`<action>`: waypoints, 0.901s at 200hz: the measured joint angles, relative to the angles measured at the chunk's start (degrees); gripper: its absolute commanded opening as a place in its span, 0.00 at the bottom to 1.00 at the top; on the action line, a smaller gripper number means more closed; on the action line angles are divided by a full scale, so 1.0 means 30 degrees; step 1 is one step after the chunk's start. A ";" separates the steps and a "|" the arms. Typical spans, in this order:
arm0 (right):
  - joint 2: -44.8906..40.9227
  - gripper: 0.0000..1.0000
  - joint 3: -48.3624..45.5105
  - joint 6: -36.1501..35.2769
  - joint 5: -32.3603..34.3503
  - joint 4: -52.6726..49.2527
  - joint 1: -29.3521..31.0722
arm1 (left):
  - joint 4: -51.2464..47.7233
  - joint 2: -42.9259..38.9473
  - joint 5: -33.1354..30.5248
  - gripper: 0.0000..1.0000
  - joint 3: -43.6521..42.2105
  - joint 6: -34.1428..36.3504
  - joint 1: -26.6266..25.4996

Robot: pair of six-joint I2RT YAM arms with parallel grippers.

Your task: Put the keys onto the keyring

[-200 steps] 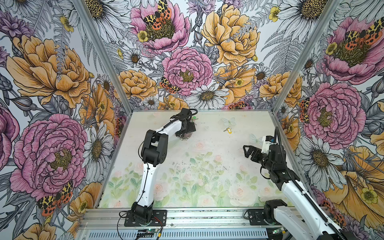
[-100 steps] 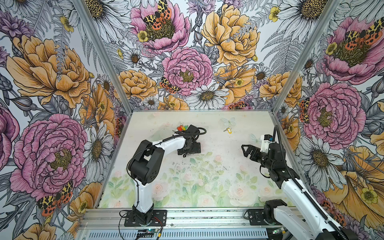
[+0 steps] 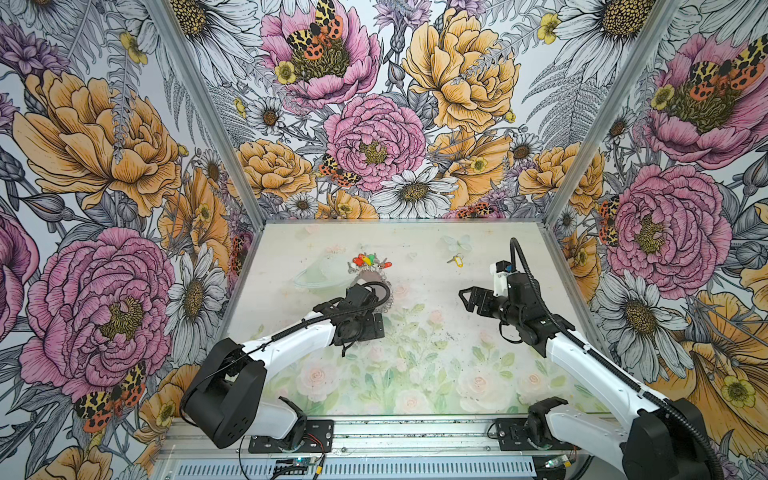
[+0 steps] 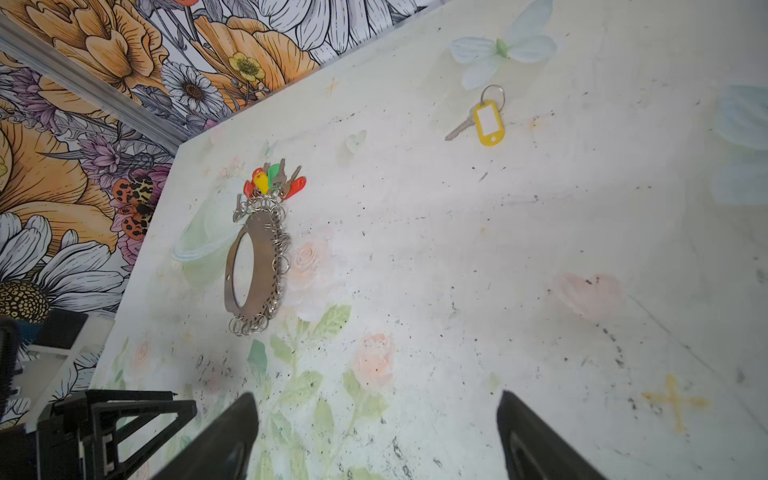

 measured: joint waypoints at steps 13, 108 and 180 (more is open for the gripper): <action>0.0211 0.90 0.0211 0.0022 0.0255 -0.0007 0.0379 | 0.0350 0.0692 0.0066 0.99 0.1603 -0.0022 0.0233; -0.1020 0.93 -0.0036 -0.0015 0.1413 -0.0248 0.1115 | 0.1617 0.9632 0.0998 0.99 0.8415 -0.0277 0.2164; -0.0627 0.95 -0.0029 -0.0874 0.1749 -0.0590 0.1115 | 0.2091 0.9916 0.1377 0.99 0.7592 -0.0393 0.1880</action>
